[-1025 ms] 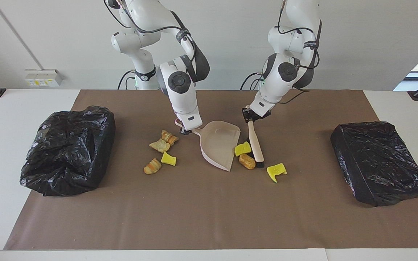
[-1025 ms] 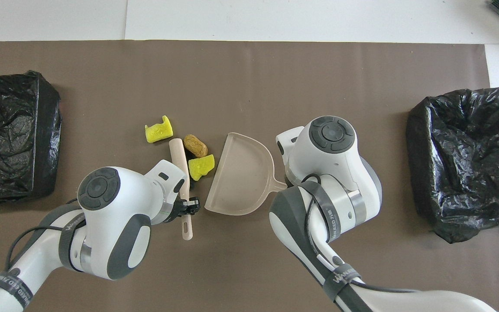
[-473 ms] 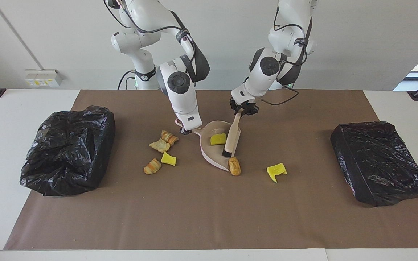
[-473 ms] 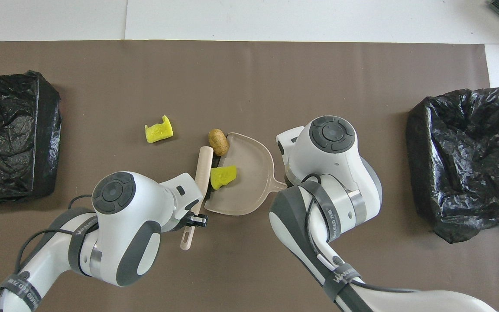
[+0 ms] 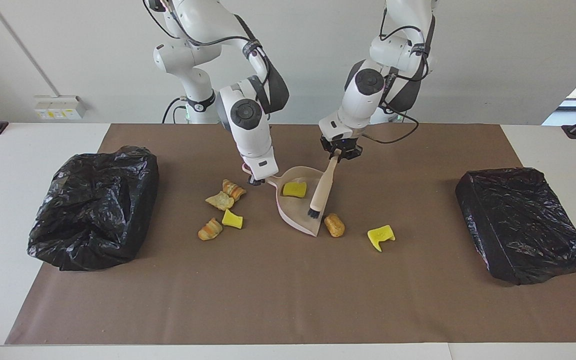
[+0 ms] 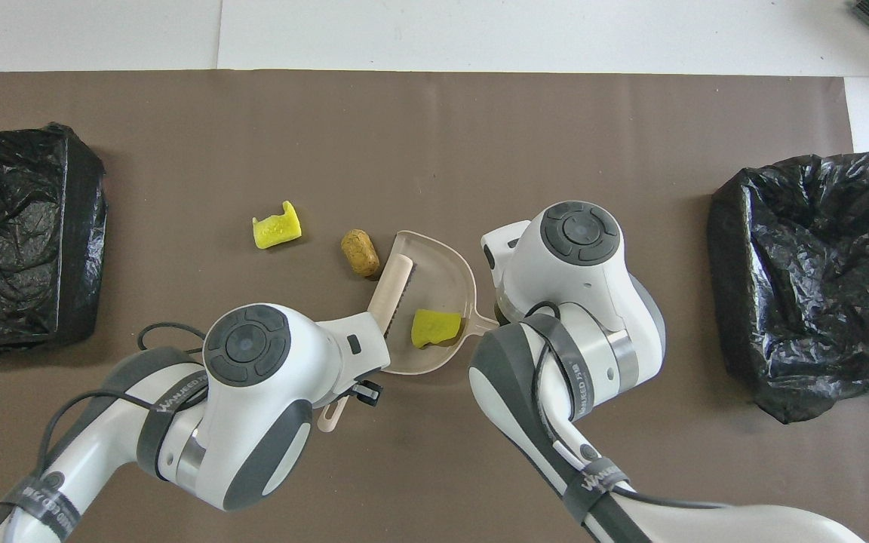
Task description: Sweep and dump trash in bin
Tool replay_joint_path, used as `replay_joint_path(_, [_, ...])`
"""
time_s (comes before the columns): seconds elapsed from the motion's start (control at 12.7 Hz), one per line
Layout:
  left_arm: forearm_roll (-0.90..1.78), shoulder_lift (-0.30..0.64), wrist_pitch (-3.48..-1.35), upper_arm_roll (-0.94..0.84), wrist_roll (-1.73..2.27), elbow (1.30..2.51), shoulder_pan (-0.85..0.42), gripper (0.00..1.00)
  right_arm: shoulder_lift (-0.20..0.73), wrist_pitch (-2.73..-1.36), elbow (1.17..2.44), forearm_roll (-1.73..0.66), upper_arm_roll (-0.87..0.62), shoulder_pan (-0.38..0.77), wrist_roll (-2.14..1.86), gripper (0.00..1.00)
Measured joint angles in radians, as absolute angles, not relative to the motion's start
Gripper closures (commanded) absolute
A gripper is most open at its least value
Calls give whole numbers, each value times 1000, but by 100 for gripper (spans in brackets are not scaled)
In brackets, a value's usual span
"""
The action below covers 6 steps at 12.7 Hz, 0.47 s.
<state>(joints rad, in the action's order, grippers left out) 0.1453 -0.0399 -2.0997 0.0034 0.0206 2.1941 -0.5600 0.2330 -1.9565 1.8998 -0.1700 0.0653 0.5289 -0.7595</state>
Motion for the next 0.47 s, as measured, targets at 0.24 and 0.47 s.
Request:
replay_joint_path(0.24, [79,-16,-2081,10,-76,2133,-436,100,233,-1956,1900,-170,65,529,-759,100])
replay_joint_path(0.47, [25,62,-2081,13,-193,2032,-297,100,233,-1956,1900,-170,65,529,-755,100])
